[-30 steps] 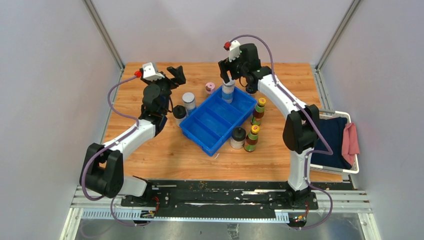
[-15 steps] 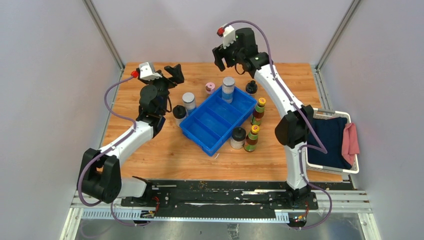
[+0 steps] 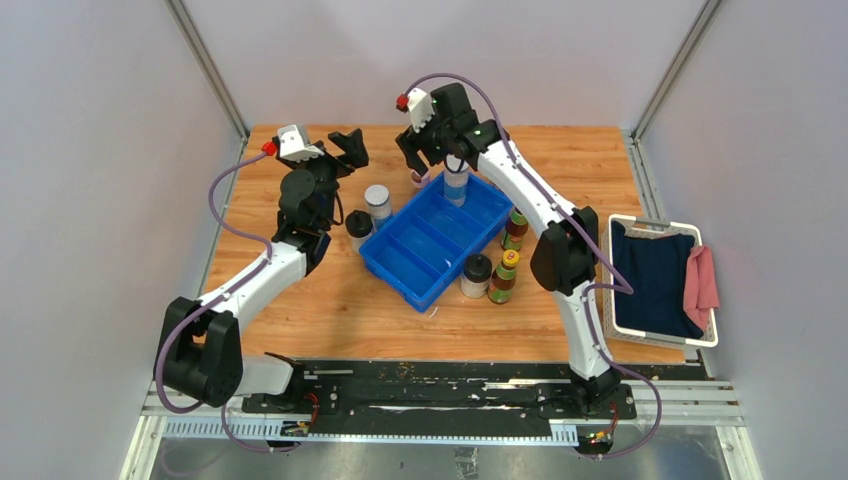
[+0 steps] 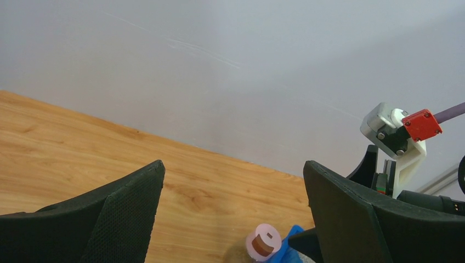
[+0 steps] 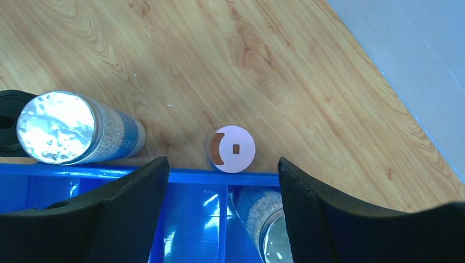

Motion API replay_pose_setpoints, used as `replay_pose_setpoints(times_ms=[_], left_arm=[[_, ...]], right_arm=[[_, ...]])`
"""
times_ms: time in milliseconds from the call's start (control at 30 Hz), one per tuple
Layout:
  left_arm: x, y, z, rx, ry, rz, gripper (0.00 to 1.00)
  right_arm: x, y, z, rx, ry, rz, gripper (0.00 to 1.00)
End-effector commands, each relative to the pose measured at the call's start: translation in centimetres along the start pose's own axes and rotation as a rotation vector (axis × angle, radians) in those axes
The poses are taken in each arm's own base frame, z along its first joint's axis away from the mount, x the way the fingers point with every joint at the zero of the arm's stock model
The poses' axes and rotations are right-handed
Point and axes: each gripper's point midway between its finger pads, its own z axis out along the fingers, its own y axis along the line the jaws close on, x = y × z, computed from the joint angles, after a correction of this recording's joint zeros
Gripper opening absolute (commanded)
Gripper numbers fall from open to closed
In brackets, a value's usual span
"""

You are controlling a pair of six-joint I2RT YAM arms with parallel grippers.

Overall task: Organize the condiment bottles
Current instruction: Place the bottle in the storage box, then pick up the bottle from the center of the board.

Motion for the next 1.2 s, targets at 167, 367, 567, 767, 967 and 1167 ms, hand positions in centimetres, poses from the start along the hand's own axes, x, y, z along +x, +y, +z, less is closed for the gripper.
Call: replay_pose_setpoints(times_ms=[167, 367, 567, 767, 967, 1167], left_arm=[[-1.3, 0.0, -0.3, -0.002, -0.03, -0.024, 1.0], [-1.3, 0.0, -0.3, -0.004, -0.031, -0.027, 1.0], [-1.2, 0.0, -0.3, -0.002, -0.028, -0.029, 1.0], [-1.3, -0.1, -0.3, 0.003, -0.029, -0.031, 1.0], [-1.0, 0.0, -0.3, 0.004, -0.028, -0.03, 1.0], [-0.9, 0.0, -0.3, 0.006, -0.033, -0.032, 1.0]], right_arm=[[0.6, 2.1, 1.3, -0.026, 0.041, -0.05, 0.75], [1.9, 2.2, 2.2, -0.022, 0.077, -0.047, 0.74], [2.8, 2.2, 3.1, -0.026, 0.1, -0.04, 0.74], [3.7, 2.2, 3.9, -0.025, 0.118, -0.037, 0.74], [4.1, 1.9, 4.5, -0.013, 0.127, -0.038, 0.74], [4.5, 1.6, 5.1, -0.002, 0.133, -0.038, 0.74]])
